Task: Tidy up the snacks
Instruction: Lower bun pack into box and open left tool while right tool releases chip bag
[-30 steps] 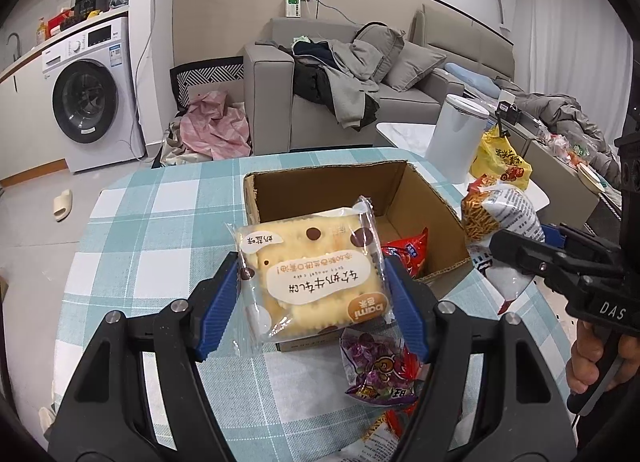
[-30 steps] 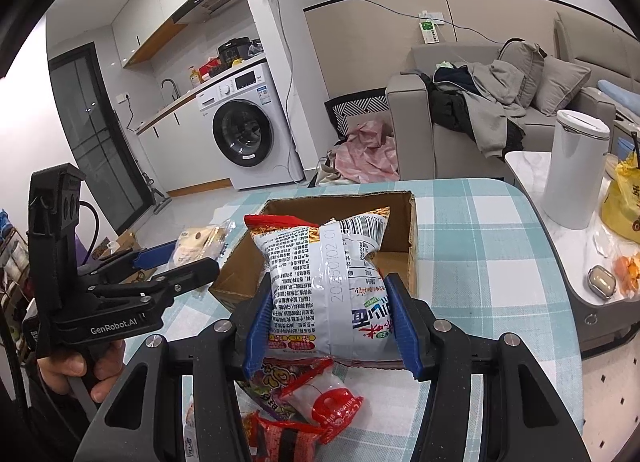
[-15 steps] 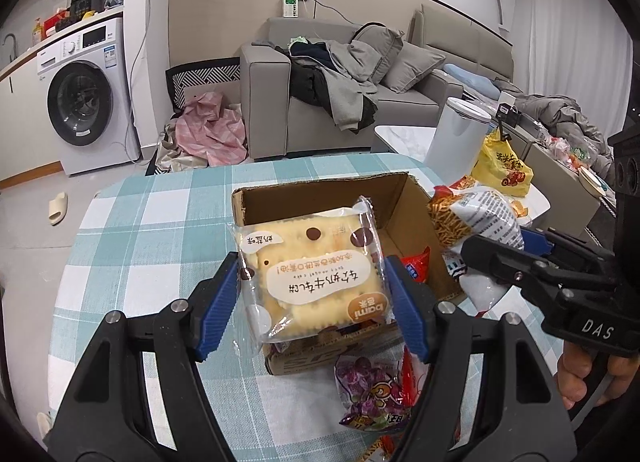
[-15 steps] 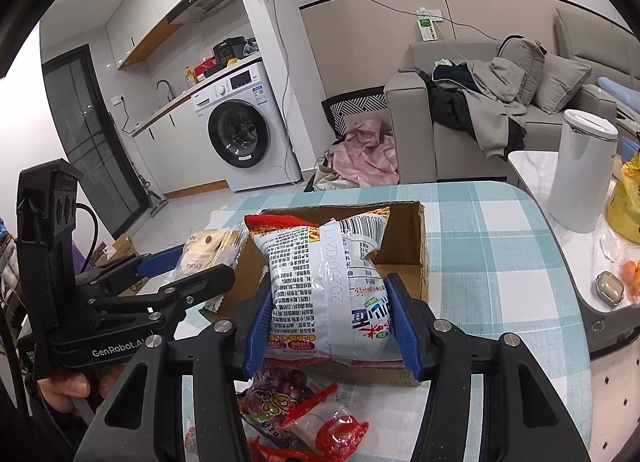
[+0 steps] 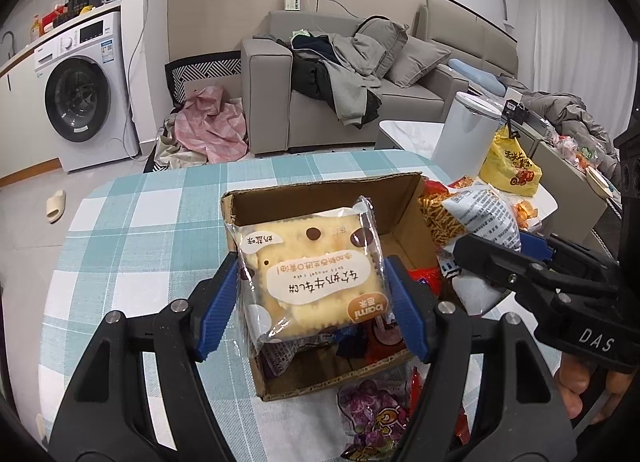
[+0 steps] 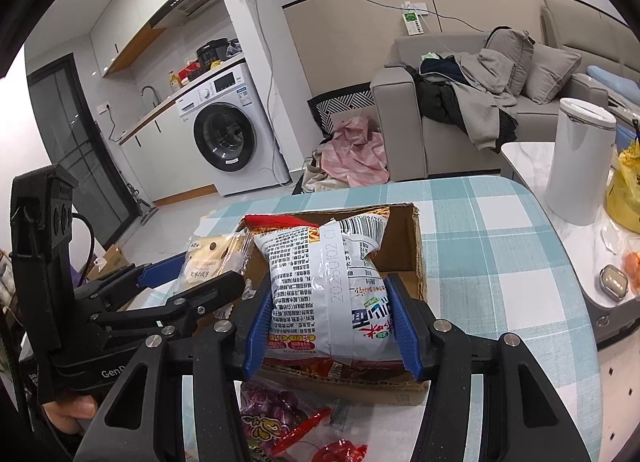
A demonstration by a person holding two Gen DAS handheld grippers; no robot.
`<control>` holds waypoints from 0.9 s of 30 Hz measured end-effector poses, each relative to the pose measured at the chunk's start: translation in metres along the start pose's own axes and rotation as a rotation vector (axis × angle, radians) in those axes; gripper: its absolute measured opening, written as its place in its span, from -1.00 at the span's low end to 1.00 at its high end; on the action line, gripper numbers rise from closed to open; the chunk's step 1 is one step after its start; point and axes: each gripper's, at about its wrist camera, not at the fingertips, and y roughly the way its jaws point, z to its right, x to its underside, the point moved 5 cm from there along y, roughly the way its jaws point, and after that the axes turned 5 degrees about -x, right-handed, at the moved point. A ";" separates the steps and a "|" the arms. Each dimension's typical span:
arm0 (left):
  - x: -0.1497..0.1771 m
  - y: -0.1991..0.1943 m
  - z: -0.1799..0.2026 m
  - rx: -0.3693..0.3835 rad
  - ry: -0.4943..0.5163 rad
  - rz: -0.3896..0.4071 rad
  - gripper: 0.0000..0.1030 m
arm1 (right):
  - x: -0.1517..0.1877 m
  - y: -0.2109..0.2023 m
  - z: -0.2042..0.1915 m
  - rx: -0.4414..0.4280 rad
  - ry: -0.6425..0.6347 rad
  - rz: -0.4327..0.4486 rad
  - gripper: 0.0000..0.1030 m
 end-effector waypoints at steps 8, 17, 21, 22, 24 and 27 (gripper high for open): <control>0.004 0.023 0.001 -0.006 0.000 -0.018 0.33 | -0.002 0.017 0.011 0.005 0.042 -0.010 0.05; 0.007 0.030 -0.001 -0.010 0.008 -0.032 0.33 | -0.003 0.022 0.009 0.013 0.038 -0.006 0.13; 0.009 0.026 -0.001 -0.004 0.012 -0.042 0.51 | -0.004 0.013 0.005 0.011 0.010 0.012 0.42; 0.009 0.024 -0.001 -0.006 0.013 -0.040 0.58 | -0.004 0.010 0.005 0.015 0.004 0.015 0.52; 0.011 0.018 -0.002 -0.012 0.014 -0.034 0.59 | -0.004 0.005 0.006 0.017 0.003 0.027 0.67; 0.016 0.010 -0.005 -0.019 0.007 -0.038 0.68 | -0.003 -0.001 0.008 0.023 0.008 0.029 0.86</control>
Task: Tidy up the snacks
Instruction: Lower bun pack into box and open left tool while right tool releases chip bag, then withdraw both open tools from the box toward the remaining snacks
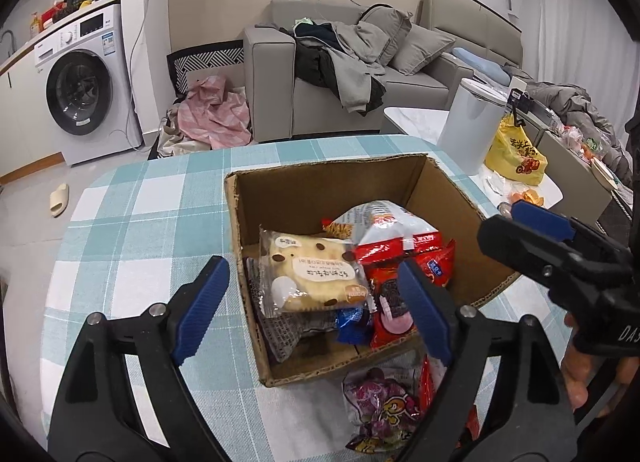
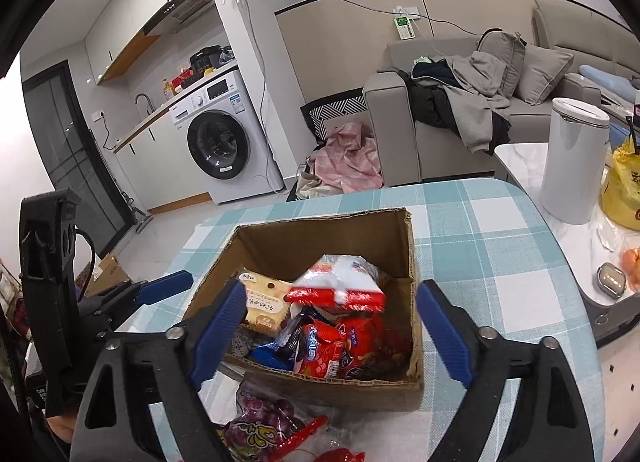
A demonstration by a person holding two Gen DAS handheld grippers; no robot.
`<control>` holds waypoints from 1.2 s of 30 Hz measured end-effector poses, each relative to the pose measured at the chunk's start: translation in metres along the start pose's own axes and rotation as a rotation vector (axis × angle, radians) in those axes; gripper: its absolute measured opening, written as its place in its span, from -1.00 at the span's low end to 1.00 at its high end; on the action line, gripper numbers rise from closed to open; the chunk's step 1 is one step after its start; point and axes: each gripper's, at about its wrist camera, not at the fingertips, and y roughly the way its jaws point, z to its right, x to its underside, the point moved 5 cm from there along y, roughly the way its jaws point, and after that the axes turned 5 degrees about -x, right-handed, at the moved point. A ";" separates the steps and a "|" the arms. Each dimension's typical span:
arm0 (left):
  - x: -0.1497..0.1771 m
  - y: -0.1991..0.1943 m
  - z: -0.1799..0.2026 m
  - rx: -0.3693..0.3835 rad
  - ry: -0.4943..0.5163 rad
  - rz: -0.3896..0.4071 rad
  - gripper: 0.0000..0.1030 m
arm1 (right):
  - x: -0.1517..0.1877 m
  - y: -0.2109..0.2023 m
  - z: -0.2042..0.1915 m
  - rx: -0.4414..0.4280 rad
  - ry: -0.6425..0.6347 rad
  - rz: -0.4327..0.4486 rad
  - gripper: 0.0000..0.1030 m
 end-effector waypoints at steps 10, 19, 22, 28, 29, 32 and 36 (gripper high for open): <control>0.017 -0.034 -0.012 -0.023 -0.024 0.030 0.97 | 0.013 -0.016 0.003 0.001 0.019 -0.030 0.99; 0.033 -0.061 -0.019 -0.020 -0.038 0.035 0.97 | 0.027 -0.026 -0.003 0.004 -0.004 -0.058 0.99; 0.038 -0.065 -0.022 -0.026 -0.046 0.030 0.97 | 0.032 -0.028 -0.005 0.005 -0.003 -0.066 0.99; 0.048 -0.075 -0.025 -0.025 -0.053 0.027 0.97 | 0.043 -0.034 -0.003 0.009 0.004 -0.094 0.99; 0.051 -0.077 -0.025 -0.024 -0.050 0.025 0.97 | 0.046 -0.035 -0.002 0.011 0.005 -0.103 0.99; 0.059 -0.079 -0.023 -0.024 -0.036 0.018 0.97 | 0.055 -0.037 0.000 0.015 0.002 -0.120 0.99; 0.071 -0.078 -0.024 -0.026 -0.037 -0.007 0.97 | 0.070 -0.041 0.003 0.013 0.019 -0.142 0.99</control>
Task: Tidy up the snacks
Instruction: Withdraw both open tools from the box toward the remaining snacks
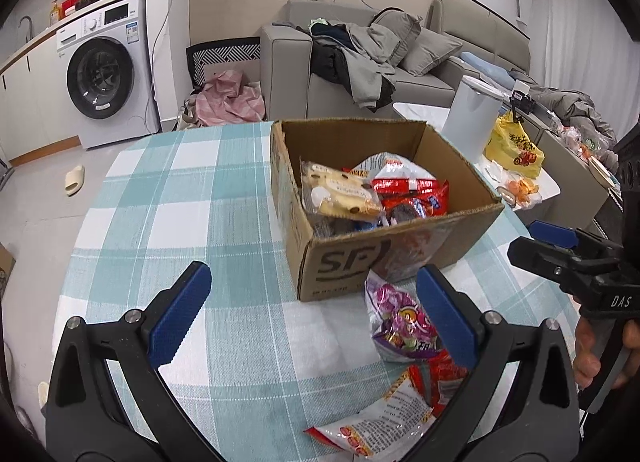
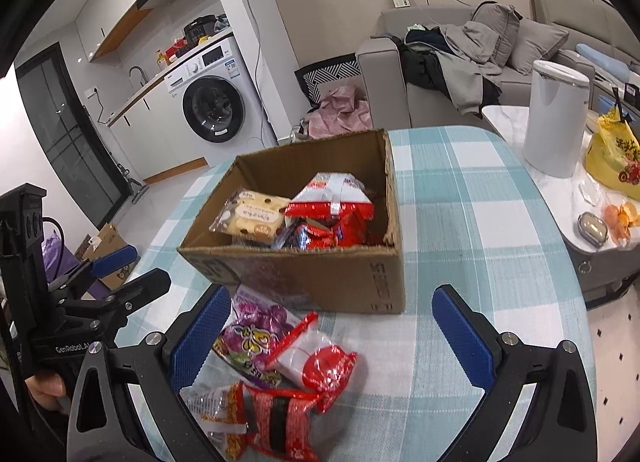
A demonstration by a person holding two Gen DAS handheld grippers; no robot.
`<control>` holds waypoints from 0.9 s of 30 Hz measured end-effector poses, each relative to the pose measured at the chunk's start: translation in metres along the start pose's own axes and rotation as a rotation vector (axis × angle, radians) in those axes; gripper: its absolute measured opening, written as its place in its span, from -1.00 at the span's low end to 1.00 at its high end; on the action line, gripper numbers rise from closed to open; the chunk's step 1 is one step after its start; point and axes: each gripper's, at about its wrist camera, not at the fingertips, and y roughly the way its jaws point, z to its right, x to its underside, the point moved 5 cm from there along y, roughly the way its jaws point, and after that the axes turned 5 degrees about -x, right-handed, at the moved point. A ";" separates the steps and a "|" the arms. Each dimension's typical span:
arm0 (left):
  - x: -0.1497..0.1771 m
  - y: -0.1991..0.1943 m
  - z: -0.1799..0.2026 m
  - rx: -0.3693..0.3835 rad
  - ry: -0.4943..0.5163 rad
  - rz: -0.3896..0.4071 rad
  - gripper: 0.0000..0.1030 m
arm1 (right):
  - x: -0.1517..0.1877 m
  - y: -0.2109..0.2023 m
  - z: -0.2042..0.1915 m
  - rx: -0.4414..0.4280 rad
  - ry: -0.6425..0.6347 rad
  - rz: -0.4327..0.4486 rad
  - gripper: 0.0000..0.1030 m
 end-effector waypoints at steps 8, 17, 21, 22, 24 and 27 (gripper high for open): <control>0.023 -0.002 -0.004 0.008 -0.023 -0.030 0.97 | 0.025 0.001 -0.001 -0.004 -0.006 -0.035 0.99; 0.050 -0.009 -0.006 0.011 -0.031 -0.062 0.97 | 0.047 0.002 -0.002 -0.012 -0.008 -0.075 0.99; 0.061 -0.011 -0.003 0.012 -0.021 -0.082 0.97 | 0.059 0.005 -0.003 -0.012 -0.011 -0.099 0.99; 0.064 -0.012 -0.002 0.013 -0.021 -0.087 0.97 | 0.061 0.006 -0.003 -0.013 -0.009 -0.106 0.99; 0.071 -0.013 -0.001 0.019 -0.026 -0.097 0.97 | 0.066 0.008 -0.003 -0.017 -0.007 -0.116 0.99; 0.082 -0.012 0.001 0.021 -0.033 -0.120 0.97 | 0.074 0.012 -0.003 -0.023 -0.007 -0.135 0.99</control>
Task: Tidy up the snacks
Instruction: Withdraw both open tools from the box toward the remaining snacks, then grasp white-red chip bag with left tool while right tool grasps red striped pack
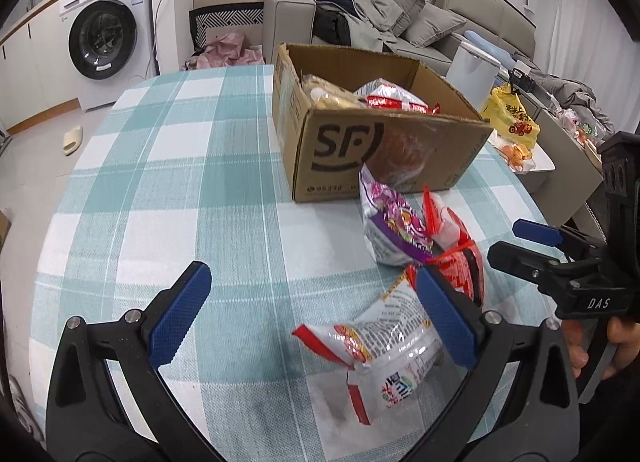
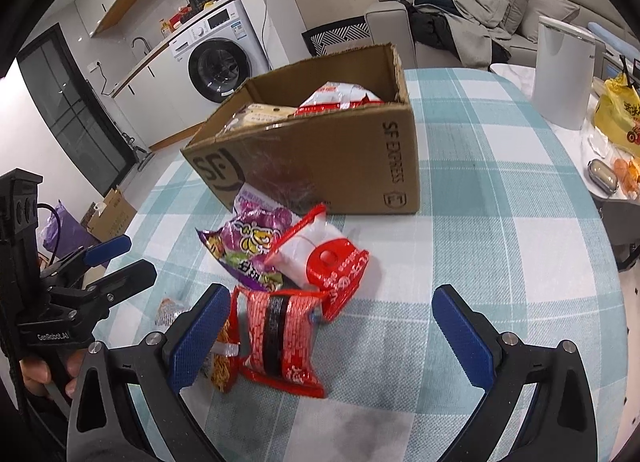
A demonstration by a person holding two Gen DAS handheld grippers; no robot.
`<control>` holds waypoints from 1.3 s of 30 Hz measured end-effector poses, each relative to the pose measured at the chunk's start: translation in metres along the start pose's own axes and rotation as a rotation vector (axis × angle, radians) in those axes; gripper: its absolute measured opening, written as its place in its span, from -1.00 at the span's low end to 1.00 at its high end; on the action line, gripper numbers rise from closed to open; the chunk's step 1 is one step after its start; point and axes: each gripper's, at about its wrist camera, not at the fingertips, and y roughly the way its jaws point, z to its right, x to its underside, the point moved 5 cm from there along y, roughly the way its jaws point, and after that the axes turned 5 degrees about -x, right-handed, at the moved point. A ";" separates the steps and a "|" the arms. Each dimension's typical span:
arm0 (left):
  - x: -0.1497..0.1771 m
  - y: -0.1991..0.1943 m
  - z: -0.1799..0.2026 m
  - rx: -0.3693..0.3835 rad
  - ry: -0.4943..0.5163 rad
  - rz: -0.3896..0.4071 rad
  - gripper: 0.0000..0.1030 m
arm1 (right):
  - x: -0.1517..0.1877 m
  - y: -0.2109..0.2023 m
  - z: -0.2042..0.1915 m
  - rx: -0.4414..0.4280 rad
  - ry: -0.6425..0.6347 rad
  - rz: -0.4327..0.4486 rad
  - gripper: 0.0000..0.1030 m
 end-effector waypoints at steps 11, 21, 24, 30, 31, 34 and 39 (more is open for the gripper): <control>0.023 0.005 0.011 0.024 -0.003 -0.059 0.97 | 0.017 0.014 -0.005 0.000 -0.020 -0.048 0.99; 0.037 0.011 0.021 0.045 0.009 -0.109 0.97 | 0.023 0.021 -0.008 -0.018 -0.023 -0.074 0.99; 0.040 0.014 0.024 0.069 0.002 -0.131 0.97 | 0.024 0.025 -0.008 -0.023 -0.019 -0.086 0.99; 0.044 0.023 0.027 0.085 -0.014 -0.160 0.97 | 0.025 0.031 -0.006 -0.024 0.000 -0.103 0.74; 0.044 0.024 0.028 0.089 -0.017 -0.163 0.97 | 0.025 0.032 -0.005 -0.024 -0.003 -0.105 0.73; 0.044 0.029 0.029 0.094 -0.023 -0.178 0.97 | 0.027 0.033 -0.006 -0.018 -0.016 -0.106 0.73; 0.049 0.039 0.038 0.092 0.008 -0.214 0.97 | 0.028 0.032 -0.006 0.001 -0.036 -0.105 0.73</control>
